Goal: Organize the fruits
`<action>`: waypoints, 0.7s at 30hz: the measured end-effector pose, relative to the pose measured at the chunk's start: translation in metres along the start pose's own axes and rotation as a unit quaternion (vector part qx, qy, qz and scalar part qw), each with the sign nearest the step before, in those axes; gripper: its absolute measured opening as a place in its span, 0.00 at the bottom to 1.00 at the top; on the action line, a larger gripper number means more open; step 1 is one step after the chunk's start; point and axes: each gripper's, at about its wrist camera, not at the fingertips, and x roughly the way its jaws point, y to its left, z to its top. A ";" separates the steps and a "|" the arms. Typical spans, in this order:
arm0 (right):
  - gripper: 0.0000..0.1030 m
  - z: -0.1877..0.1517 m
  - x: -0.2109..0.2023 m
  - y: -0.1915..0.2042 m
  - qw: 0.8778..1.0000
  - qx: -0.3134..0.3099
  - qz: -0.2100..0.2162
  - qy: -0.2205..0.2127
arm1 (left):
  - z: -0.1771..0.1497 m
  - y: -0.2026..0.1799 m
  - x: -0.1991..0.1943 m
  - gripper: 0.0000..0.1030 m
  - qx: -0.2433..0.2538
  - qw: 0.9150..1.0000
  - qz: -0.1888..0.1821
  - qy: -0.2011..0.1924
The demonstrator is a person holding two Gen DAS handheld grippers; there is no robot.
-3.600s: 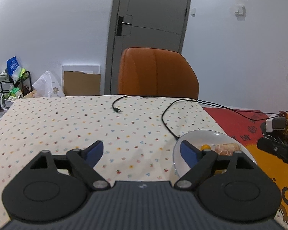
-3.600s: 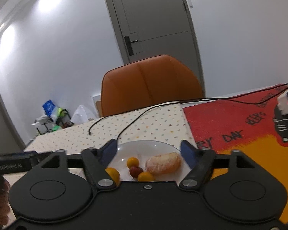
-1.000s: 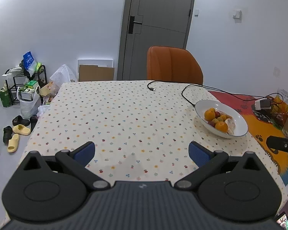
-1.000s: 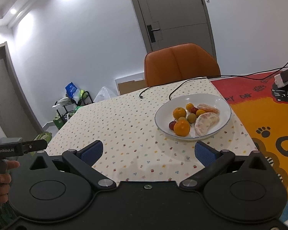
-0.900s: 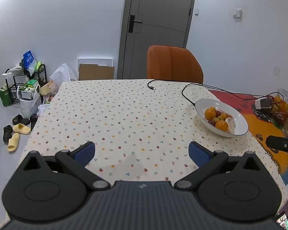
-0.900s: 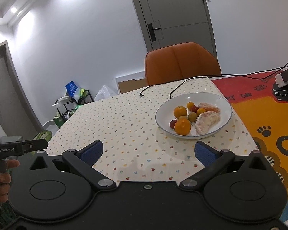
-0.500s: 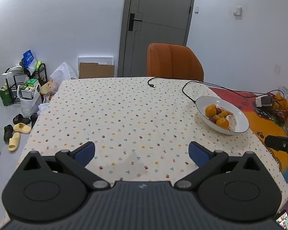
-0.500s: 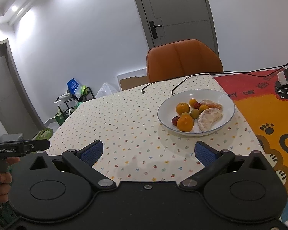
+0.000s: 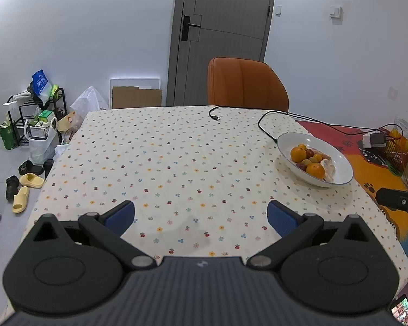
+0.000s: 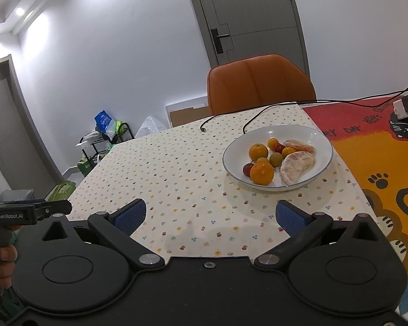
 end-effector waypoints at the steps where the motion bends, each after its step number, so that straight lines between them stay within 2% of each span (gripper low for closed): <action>1: 1.00 0.000 0.000 0.000 1.000 0.000 0.000 0.000 | 0.000 0.000 0.000 1.00 0.000 1.000 0.000 0.000; 21: 1.00 -0.001 0.000 -0.001 1.000 -0.001 0.000 0.001 | -0.002 -0.001 0.001 1.00 0.002 1.000 -0.001 0.003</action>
